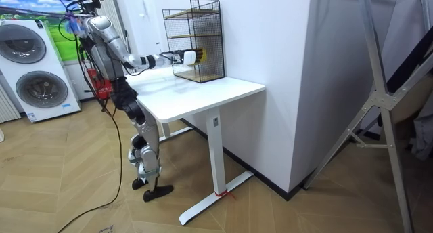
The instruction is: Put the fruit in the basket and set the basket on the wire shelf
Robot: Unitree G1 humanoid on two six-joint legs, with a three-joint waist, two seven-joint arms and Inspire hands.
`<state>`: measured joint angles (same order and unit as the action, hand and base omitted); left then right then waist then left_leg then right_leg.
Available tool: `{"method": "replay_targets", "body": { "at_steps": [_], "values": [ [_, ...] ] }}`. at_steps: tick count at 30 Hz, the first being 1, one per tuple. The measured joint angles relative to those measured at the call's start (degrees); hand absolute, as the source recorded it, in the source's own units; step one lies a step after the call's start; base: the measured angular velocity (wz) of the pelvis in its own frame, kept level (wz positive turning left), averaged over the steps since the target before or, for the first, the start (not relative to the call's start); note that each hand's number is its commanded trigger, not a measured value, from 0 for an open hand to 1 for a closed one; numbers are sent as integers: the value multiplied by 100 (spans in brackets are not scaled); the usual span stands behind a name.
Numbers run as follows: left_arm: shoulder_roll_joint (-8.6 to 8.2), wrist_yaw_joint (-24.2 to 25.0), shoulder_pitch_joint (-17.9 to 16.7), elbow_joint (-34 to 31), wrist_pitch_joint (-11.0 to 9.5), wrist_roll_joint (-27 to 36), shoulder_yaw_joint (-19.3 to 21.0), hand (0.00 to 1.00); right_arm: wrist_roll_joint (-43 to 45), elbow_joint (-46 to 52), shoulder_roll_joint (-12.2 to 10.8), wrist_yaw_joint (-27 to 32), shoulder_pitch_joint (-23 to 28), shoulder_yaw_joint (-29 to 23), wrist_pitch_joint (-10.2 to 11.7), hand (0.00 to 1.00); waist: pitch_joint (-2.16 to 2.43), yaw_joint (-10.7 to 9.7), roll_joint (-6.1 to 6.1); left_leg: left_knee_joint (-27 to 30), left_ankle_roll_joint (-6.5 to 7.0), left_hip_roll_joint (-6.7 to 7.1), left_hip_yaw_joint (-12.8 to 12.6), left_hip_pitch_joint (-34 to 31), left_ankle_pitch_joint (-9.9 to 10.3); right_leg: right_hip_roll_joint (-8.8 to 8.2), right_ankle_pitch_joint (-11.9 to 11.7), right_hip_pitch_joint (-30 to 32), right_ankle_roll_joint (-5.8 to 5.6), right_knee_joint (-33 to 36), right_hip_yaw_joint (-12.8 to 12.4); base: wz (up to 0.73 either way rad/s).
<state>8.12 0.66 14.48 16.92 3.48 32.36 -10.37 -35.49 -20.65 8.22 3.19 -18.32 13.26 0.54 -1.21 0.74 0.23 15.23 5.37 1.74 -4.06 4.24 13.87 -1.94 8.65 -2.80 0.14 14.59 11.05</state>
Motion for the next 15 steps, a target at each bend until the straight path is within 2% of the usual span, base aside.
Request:
{"method": "replay_targets", "body": {
  "at_steps": [3, 5, 7, 11, 15],
  "values": [
    [-98, -1, 15, 83, 117, -88, 11, 0, 19, -196, -2, 52, -82, -31, -80, 0, 1, -11, -2, -7, -8, -2, -3, 29, -10, 1, -5, -11, 8, -11, -7, -1],
    [-109, 0, 30, 229, 154, -126, 10, 0, 20, -323, -33, 51, -82, -30, -81, 0, 9, -13, -14, -10, -13, -2, -4, 42, -19, 0, -6, -34, 11, -12, -12, 0],
    [-103, 0, 29, 298, 294, -170, 10, 0, 28, -478, -84, 51, -82, -30, -171, 0, 9, -48, -19, -11, -14, -4, 1, 36, -20, 3, -10, -47, 16, -19, -6, 0],
    [-93, 0, 29, 388, 360, -171, 10, 0, 2, -616, -110, 43, -80, -28, -311, 0, 9, -50, -19, -13, -18, -5, 24, 38, -22, 3, -10, -52, 16, -18, 16, 2],
    [-90, 0, 30, 598, 387, -198, 10, 0, -34, -697, -96, -63, -79, -29, -319, 0, 9, -55, -21, -2, -24, -8, 53, 76, -27, 11, -35, -120, 31, -108, 25, 3]
  ]
}}
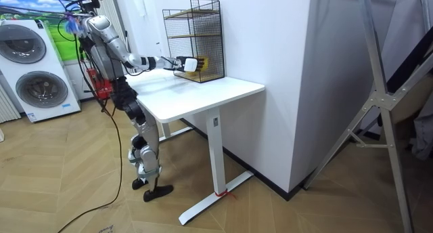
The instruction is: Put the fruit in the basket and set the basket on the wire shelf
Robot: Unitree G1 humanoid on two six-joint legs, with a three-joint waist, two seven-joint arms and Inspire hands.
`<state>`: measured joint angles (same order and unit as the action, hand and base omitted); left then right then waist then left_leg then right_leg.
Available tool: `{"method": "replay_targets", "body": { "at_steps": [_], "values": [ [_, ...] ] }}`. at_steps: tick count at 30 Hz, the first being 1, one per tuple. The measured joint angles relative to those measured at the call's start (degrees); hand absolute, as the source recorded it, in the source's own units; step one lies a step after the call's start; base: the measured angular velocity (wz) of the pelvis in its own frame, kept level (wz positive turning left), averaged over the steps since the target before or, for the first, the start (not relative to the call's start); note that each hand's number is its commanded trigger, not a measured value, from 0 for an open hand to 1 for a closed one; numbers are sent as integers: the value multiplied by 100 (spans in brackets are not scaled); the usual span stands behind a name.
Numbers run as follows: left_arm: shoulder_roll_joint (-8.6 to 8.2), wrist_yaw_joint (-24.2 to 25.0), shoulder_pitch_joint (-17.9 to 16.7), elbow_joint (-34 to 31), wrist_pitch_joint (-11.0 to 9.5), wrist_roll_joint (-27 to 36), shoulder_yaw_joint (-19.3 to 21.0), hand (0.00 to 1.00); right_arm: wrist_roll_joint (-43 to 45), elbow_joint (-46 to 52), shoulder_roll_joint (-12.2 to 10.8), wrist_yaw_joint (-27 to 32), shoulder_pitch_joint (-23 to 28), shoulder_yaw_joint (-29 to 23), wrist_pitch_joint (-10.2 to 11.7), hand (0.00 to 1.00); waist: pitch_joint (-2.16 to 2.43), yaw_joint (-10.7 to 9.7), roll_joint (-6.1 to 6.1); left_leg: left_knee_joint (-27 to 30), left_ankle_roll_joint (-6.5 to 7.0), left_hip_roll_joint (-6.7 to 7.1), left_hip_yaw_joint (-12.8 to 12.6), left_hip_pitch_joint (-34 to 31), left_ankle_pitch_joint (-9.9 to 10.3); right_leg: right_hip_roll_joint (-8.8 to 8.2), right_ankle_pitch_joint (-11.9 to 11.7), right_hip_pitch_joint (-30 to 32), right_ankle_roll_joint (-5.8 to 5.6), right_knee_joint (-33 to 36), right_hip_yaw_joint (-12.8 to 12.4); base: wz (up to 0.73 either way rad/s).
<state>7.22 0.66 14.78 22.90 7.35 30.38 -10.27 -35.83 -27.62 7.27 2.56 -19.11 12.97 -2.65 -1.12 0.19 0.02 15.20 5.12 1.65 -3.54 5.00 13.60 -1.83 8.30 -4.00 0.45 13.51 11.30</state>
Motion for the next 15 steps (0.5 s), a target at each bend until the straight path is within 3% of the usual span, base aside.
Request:
{"method": "replay_targets", "body": {
  "at_steps": [9, 11, 13, 15],
  "values": [
    [39, -1, -1, 116, 107, -111, 47, 0, -11, -218, 10, -77, 10, -3, -9, 0, 10, 20, 13, -44, -11, 1, 27, 62, -14, 2, 0, -73, 0, -3, 38, 1],
    [38, -2, -1, 116, 132, -145, 65, 0, -11, -217, 9, -81, 10, -7, -18, 0, 28, 16, 15, -44, -12, 1, 31, 72, -17, 1, 0, -75, 1, -2, 45, 0],
    [26, -5, -1, 113, 151, -302, 115, 0, -11, -217, 9, -87, 10, -49, -83, 0, 75, 17, -1, -45, -17, 2, 44, 94, -28, -2, 0, -82, 1, 3, 44, 0],
    [32, -21, -4, 104, 152, -322, 143, 0, -11, -217, 29, -86, 10, -91, -94, 0, 82, 27, 1, -55, -18, 2, 41, 131, -29, 1, 0, -105, 1, 6, 18, 0]
  ]
}}
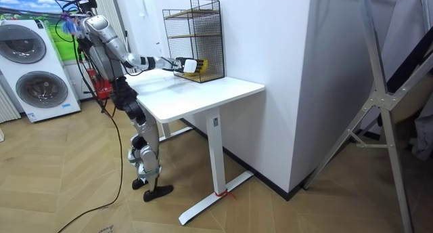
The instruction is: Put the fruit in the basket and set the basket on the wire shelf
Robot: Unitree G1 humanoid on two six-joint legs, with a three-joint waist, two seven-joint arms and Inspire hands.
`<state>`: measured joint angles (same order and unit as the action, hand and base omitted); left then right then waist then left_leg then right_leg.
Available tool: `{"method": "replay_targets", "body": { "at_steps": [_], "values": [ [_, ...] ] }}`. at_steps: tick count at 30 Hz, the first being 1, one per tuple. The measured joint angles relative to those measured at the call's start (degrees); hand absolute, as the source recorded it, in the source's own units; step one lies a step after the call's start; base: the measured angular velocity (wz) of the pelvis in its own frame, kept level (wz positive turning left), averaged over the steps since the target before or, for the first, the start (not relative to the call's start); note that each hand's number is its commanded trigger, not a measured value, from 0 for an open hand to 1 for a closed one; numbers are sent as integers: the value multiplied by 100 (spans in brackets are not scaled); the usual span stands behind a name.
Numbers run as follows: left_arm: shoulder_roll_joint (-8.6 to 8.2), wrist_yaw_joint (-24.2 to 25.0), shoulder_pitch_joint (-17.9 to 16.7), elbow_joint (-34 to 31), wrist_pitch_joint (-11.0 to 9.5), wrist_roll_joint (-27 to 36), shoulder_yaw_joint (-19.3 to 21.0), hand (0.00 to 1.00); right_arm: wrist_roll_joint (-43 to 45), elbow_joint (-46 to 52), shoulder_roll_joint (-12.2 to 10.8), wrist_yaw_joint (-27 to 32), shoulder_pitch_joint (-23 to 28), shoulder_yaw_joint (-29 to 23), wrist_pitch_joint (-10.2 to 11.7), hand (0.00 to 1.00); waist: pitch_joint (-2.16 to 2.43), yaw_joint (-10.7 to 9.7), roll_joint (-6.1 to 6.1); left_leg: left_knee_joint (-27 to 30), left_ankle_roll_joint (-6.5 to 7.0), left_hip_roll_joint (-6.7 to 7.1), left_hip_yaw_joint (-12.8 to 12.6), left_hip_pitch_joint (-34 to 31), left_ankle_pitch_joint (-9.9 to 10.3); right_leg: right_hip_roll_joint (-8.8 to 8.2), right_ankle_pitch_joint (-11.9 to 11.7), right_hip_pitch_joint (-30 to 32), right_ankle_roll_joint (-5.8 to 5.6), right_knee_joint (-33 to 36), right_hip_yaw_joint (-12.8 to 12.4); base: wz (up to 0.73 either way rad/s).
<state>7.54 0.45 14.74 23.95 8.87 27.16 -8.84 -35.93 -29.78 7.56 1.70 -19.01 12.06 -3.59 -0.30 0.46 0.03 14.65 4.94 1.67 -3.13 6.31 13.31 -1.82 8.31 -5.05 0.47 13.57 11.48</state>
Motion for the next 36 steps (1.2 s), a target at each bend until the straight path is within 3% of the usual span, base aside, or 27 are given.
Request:
{"method": "replay_targets", "body": {
  "at_steps": [7, 15, 27, 33, 36],
  "values": [
    [54, -22, -8, -274, 3, 13, 219, 0, 2, 92, 151, 7, 10, -56, -23, 0, 45, -11, -36, -41, -10, -2, -2, 19, -17, 2, -1, 5, 3, 6, -6, 0],
    [202, -21, -114, -275, 3, -23, 270, 0, 43, 301, 237, -45, 112, -265, -21, 0, 47, -13, -40, -85, -16, -1, -4, 36, -38, 3, -2, -17, 5, -4, -11, 0],
    [210, -22, -116, -299, 3, -26, 396, 0, 43, 376, 231, -111, 304, -436, -22, 0, 46, -15, -39, -106, -19, -1, -13, 28, -47, 5, -2, 12, 6, -1, -15, 0],
    [263, -24, -276, -842, -7, -50, 471, 0, 64, 635, 238, -114, 472, -447, -20, 0, 49, -21, -32, -106, -19, 0, -12, 30, -47, 4, -2, 11, 6, 1, -14, 0],
    [256, -24, -378, -1071, -8, -203, 469, 0, 293, 671, 239, -108, 539, -446, -20, 0, 71, -16, 5, -106, -19, 1, -6, 30, -47, 1, -2, -3, 6, 1, 23, 0]
  ]
}}
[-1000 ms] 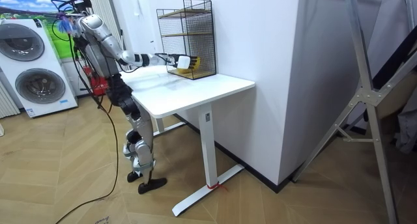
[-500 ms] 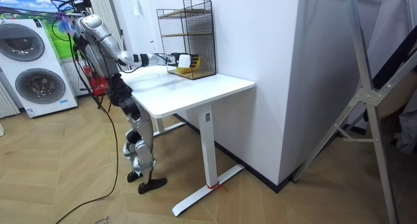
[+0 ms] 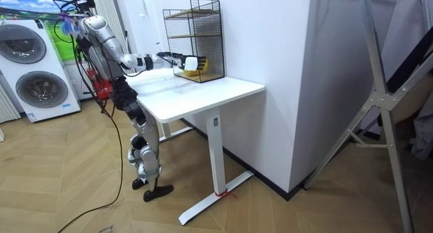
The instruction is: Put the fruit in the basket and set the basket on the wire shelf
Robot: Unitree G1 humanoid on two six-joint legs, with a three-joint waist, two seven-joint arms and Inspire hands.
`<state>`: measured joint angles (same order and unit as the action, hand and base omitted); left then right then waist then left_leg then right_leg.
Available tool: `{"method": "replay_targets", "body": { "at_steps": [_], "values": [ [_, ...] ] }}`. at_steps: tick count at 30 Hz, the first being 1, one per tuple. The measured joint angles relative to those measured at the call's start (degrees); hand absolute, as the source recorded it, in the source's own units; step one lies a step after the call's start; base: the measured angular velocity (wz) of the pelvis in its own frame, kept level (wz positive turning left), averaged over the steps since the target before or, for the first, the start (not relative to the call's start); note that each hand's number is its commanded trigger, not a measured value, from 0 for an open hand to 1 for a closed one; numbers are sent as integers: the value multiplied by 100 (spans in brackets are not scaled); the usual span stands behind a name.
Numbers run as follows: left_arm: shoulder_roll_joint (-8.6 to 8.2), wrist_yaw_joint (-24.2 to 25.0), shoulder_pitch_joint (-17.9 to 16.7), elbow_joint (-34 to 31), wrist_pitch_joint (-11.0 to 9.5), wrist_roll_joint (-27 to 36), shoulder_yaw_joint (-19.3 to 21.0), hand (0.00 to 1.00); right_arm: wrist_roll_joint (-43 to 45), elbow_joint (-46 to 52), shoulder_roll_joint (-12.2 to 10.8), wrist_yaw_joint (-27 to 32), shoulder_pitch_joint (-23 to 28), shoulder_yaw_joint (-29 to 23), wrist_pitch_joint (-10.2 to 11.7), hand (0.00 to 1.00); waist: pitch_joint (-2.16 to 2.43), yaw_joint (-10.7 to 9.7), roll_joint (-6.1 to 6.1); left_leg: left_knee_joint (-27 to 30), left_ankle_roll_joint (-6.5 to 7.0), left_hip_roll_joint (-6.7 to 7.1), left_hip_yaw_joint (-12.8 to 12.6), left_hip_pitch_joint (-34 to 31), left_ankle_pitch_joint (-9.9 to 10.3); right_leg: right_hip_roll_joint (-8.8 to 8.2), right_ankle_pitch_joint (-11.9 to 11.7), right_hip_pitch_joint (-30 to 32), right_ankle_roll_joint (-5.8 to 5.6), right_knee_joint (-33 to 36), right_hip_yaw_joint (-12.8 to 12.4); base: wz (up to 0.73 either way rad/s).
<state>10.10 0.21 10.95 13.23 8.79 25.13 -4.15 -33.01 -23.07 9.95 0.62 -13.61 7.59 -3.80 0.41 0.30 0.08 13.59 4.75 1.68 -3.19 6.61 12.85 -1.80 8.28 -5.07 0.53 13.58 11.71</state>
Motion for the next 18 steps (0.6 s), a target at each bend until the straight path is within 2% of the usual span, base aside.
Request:
{"method": "replay_targets", "body": {
  "at_steps": [2, 4, 11, 14, 18],
  "values": [
    [0, 0, -78, -119, -1, -136, 15, 0, 162, 223, 12, 8, 128, -1, 0, 0, 9, 12, 39, 0, 0, 0, -4, -1, 0, 0, 0, 7, 0, 2, -15, 0],
    [-7, 0, -307, -378, -6, -223, 45, 0, 291, 519, 10, 7, 310, -11, 13, 0, 10, -2, 86, 0, 0, -1, -20, -1, 0, 4, 0, 12, 0, 3, -49, -2],
    [-25, 0, -875, -858, -80, -215, 46, 0, 320, 943, 4, -3, 827, -12, 17, 0, 7, -10, 115, -1, 0, 0, -11, 1, 1, 4, 0, -8, 0, -2, -52, 0],
    [-46, 0, -1122, -1095, -251, -206, 46, 0, 622, 1415, 3, -4, 1085, -10, 41, 0, -6, -12, 122, -8, -2, 1, -11, -15, 3, 7, 8, 13, 6, -16, -54, 0],
    [-60, 2, -1261, -1277, -379, -98, 43, 0, 679, 1714, 6, 0, 1209, -20, 147, 0, -32, -14, 111, -21, -6, 1, -15, -48, -1, 19, 4, 23, 13, -97, -57, 0]
  ]
}}
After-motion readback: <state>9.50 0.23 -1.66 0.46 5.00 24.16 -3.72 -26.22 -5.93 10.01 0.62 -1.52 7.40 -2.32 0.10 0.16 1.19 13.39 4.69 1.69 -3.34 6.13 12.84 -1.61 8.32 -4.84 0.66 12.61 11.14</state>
